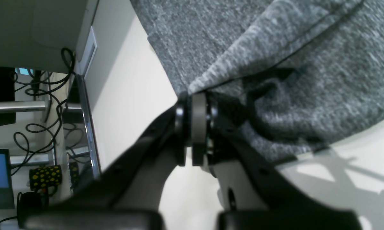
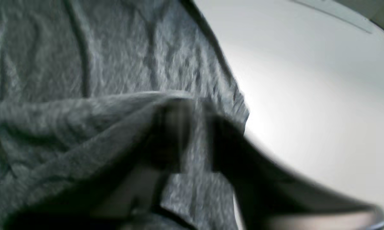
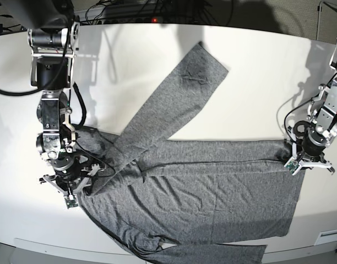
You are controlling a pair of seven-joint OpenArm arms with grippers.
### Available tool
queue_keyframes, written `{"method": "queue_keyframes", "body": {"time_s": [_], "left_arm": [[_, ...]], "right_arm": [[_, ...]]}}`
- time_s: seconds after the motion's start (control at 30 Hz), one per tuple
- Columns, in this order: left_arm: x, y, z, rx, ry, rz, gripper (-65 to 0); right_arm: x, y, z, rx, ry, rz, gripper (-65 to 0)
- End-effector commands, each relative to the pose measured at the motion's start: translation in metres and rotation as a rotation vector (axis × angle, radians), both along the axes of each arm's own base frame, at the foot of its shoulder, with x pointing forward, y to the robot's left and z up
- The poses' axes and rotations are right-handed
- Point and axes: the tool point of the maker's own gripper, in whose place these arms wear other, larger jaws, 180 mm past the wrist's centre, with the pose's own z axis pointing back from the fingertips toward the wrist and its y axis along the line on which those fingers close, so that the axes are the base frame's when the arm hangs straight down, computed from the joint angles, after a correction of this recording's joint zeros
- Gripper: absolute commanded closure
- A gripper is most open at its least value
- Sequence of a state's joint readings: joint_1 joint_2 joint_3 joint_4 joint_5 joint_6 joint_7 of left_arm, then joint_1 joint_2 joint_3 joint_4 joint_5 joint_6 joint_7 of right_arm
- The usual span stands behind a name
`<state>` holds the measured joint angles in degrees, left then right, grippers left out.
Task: Fold the T-shirt properly
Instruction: 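Lower the held shirt edges flat onto the table with both grippers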
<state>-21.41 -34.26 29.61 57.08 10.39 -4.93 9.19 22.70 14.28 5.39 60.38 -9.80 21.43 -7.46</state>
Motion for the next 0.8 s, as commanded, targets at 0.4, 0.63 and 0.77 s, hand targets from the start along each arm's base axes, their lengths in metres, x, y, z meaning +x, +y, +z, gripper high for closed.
{"method": "queue_keyframes", "body": {"time_s": [0.4, 0.63, 0.77], "left_arm": [[0.0139, 0.0093, 0.0223, 0.011, -0.058, 0.013, 0.0], [0.0154, 0.0068, 0.0246, 0.037, -0.072, -0.018, 0.0], [0.0163, 0.0042, 0.0256, 0.047, -0.08, -0.035, 0.0]], "right_arm": [[0.0153, -0.005, 0.0341, -0.063, -0.112, 0.018, -34.7], [0.0153, -0.0048, 0.0341, -0.059, -0.112, 0.017, -34.7], [0.0153, -0.0049, 0.034, -0.059, -0.112, 0.017, -34.7]]}}
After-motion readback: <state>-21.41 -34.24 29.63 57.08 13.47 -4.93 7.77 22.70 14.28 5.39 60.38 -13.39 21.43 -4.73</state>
